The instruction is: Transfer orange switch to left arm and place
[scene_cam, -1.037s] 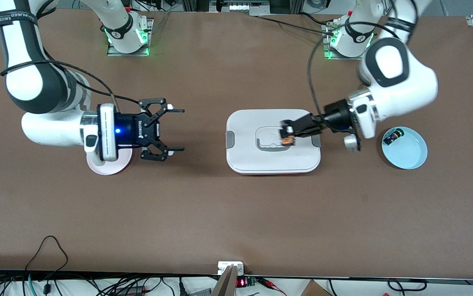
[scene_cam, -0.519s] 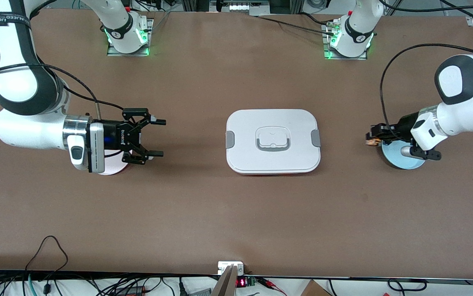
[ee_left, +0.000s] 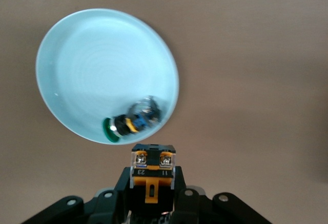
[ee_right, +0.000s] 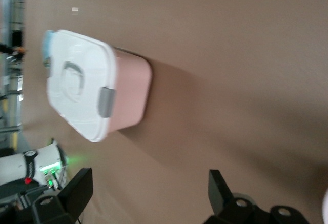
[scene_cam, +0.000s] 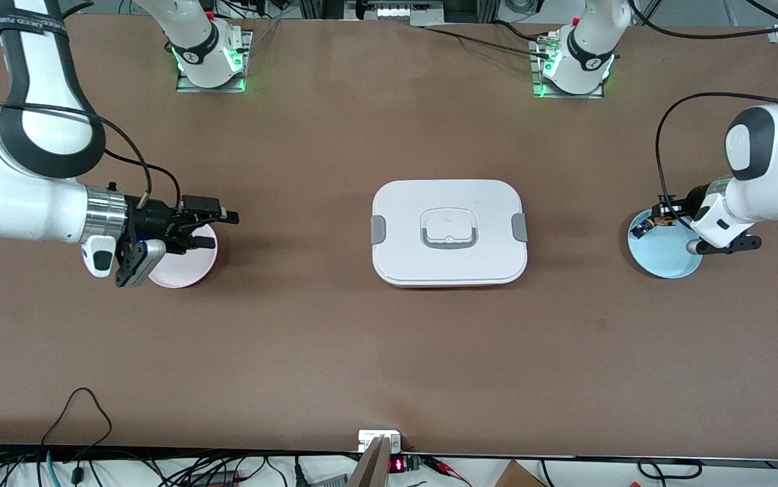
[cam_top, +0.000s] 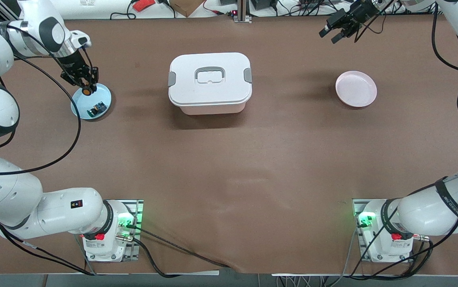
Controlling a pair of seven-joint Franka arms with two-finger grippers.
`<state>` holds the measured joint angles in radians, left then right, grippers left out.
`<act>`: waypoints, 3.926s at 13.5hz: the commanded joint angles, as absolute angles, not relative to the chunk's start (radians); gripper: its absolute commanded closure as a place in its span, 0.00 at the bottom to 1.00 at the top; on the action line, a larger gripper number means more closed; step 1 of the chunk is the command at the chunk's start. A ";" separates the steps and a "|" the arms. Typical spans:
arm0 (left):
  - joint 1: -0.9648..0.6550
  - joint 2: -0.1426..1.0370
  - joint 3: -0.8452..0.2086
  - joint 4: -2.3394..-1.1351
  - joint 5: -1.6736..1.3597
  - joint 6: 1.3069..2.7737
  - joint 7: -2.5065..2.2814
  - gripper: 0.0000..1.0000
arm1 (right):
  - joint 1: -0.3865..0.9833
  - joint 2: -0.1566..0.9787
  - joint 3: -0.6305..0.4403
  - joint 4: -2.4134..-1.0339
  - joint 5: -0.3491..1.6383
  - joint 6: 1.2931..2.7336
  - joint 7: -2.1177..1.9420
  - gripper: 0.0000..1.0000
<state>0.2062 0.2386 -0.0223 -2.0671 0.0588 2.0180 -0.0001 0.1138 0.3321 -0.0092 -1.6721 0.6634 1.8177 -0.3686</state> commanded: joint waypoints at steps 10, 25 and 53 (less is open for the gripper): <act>0.284 0.489 0.023 -2.059 0.210 2.402 0.006 0.96 | 0.103 0.247 -0.014 -1.502 -0.041 1.534 -0.035 0.00; 0.270 0.356 0.025 -2.066 0.284 2.335 0.044 0.00 | 0.091 0.077 -0.144 -1.654 -0.049 1.652 -0.028 0.00; 0.129 -0.051 -0.163 -1.663 -0.009 1.605 -0.127 0.00 | 0.091 0.069 -0.143 -1.660 -0.025 1.680 -0.020 0.00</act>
<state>0.1241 -0.0682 -0.1605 -1.7019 0.0065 1.6324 -0.1141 0.0860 0.0945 -0.1442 -1.6353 -0.0285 1.6726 -0.0379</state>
